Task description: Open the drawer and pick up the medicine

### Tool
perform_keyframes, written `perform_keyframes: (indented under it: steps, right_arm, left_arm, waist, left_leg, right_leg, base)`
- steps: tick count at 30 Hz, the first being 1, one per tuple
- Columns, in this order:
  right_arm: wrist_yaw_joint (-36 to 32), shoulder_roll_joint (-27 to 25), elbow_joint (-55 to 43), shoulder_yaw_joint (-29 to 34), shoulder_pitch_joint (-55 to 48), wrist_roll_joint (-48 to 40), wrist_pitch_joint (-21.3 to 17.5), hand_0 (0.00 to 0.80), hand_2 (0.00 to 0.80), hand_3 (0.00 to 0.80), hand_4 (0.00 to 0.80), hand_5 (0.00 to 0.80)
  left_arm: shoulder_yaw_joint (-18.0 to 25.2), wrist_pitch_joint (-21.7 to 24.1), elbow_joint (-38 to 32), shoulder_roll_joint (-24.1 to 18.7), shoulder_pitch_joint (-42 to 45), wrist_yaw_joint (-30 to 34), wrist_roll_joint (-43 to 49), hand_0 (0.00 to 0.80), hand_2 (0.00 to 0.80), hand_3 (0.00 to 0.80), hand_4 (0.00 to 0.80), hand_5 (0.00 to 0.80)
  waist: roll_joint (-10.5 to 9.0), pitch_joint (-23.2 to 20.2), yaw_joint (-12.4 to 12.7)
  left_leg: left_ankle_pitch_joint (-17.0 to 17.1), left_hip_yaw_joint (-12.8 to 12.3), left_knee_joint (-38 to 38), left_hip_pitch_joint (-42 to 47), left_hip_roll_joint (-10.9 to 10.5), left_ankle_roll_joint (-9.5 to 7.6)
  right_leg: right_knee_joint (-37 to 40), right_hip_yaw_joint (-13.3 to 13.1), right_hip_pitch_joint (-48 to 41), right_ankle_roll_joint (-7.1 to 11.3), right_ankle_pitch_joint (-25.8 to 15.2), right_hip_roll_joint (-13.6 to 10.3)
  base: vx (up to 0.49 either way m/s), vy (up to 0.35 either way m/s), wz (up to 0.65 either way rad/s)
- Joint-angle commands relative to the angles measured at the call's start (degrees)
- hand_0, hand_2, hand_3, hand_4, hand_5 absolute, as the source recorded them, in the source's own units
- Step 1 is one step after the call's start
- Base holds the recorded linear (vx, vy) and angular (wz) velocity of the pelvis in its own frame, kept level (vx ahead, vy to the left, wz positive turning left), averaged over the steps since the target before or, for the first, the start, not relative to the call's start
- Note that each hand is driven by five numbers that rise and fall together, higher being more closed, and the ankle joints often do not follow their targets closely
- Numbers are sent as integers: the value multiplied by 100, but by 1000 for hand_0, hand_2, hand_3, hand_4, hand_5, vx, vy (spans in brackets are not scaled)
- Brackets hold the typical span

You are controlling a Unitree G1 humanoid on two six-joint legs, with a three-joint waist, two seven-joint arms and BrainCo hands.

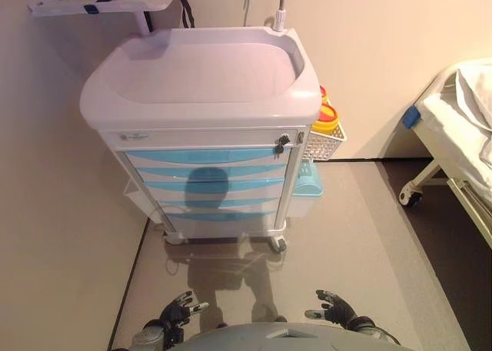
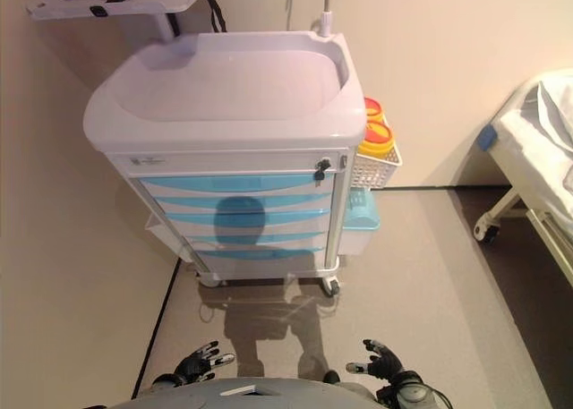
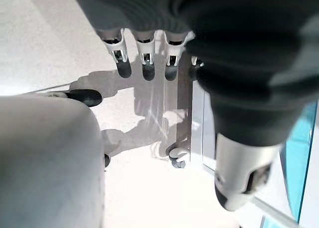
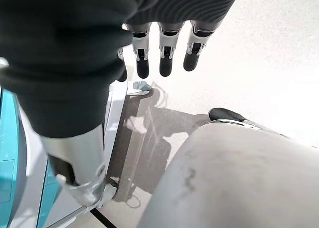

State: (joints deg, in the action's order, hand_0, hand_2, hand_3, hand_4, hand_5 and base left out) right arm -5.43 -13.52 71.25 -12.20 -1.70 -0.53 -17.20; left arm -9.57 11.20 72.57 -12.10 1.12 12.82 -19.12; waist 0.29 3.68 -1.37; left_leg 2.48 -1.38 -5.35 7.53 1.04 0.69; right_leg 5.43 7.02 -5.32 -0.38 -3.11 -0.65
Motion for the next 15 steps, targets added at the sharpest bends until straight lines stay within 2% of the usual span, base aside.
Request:
perform_keyframes:
  steps: [1, 6, 9, 13, 15]
  right_arm:
    - [48, 21, -22, -192, 321, 37, -198, 0, 0, 0, 0, 0]
    - [69, -152, -236, -323, 502, -91, -114, 0, 0, 0, 0, 0]
    - [125, -204, -324, -379, 673, -248, -153, 0, 0, 0, 0, 0]
    - [267, -310, -520, -509, 953, -405, -255, 0, 0, 0, 0, 0]
    - [375, -357, -609, -572, 1083, -447, -306, 0, 0, 0, 0, 0]
  left_arm:
    - [265, -8, 116, 42, -467, 125, -584, 0, 0, 0, 0, 0]
    - [281, 160, -55, 4, -853, 318, -1493, 0, 0, 0, 0, 0]
    - [315, 328, -234, -36, -1231, 361, -2016, 0, 0, 0, 0, 0]
    - [373, 737, -839, -26, -1706, 406, -2851, 0, 0, 0, 0, 0]
    - [332, 936, -1155, -10, -1851, 386, -3211, 0, 0, 0, 0, 0]
  waist:
    - [-160, 263, -25]
    - [-127, 585, -108]
    - [-152, 941, -151]
    - [-180, 1484, -258]
    - [-176, 1625, -295]
  left_leg:
    - [-566, -366, 120, 25, -303, -145]
    - [-618, -465, 490, -429, -301, -215]
    - [-650, -549, 841, -847, -310, -266]
    - [-715, -632, 1584, -1687, -374, -315]
    - [-763, -647, 1913, -2057, -391, -348]
  right_leg:
    - [-250, -9, -29, 473, 228, -195]
    - [-629, -113, 508, 418, 266, -250]
    - [-949, -228, 945, 392, 270, -258]
    - [-1464, -493, 1728, 378, 259, -302]
    - [-1710, -588, 2112, 356, 267, -311]
  base:
    - [35, 72, -1]
    - [-52, 70, -7]
    - [-109, 13, -14]
    - [-125, 30, -15]
    - [-145, 68, -25]
